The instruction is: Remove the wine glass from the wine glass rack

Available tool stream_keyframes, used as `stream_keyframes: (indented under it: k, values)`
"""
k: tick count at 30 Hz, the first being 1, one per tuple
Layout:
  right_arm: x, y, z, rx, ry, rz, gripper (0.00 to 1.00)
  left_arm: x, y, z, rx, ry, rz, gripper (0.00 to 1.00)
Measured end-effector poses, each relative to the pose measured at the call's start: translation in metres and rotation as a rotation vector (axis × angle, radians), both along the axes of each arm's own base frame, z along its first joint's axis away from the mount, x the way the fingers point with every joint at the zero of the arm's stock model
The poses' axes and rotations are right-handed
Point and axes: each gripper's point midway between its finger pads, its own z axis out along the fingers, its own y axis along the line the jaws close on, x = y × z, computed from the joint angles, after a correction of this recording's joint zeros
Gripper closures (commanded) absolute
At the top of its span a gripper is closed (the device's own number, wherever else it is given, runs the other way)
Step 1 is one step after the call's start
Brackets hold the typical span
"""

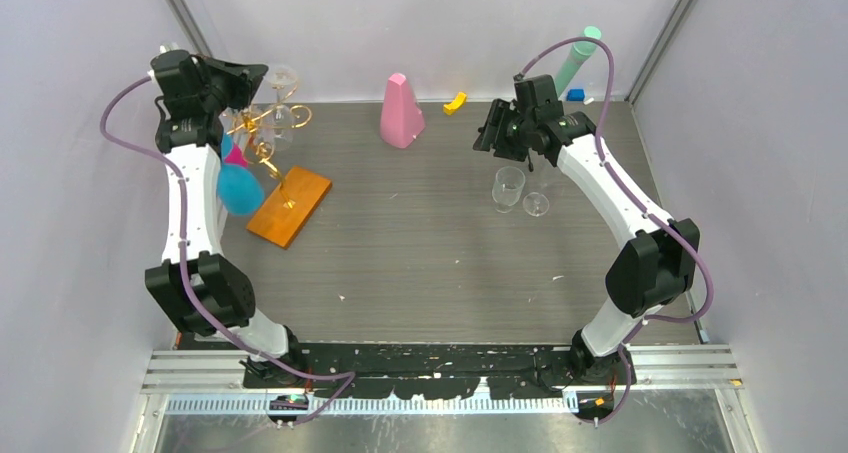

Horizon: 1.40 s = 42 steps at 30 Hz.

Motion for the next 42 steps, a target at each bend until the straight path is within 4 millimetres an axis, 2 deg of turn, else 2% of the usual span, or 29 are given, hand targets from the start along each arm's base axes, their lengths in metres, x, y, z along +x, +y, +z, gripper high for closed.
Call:
stream_keyframes:
  k: [3,7,12,18,24,33,38,42]
  values:
    - [0.000,0.000,-0.001,0.000,-0.001,0.000,0.43,0.008,0.003,-0.008,-0.023,0.019,0.010,1.00]
    - [0.000,0.000,-0.001,0.000,0.000,0.000,0.43,0.020,0.007,-0.007,-0.020,0.008,0.021,1.00]
    - [0.000,0.000,-0.002,-0.001,0.000,0.000,0.43,0.023,0.008,-0.005,-0.011,-0.002,0.033,1.00]
    - [0.000,0.000,-0.002,0.000,0.000,0.000,0.43,0.023,0.010,-0.005,-0.008,-0.006,0.044,1.00]
    - [0.000,0.000,-0.002,0.000,0.000,0.000,0.43,0.015,0.018,-0.008,0.007,0.002,0.102,1.00]
    - [0.000,0.000,-0.002,0.000,0.000,0.000,0.43,0.008,0.023,0.014,0.016,-0.062,0.148,1.00]
    - [0.000,0.000,-0.002,0.000,0.000,0.000,0.43,0.018,0.024,0.023,-0.016,-0.115,0.149,1.00]
    - [0.000,0.000,-0.002,-0.001,0.000,0.000,0.43,0.039,0.027,0.015,-0.032,-0.132,0.139,1.00]
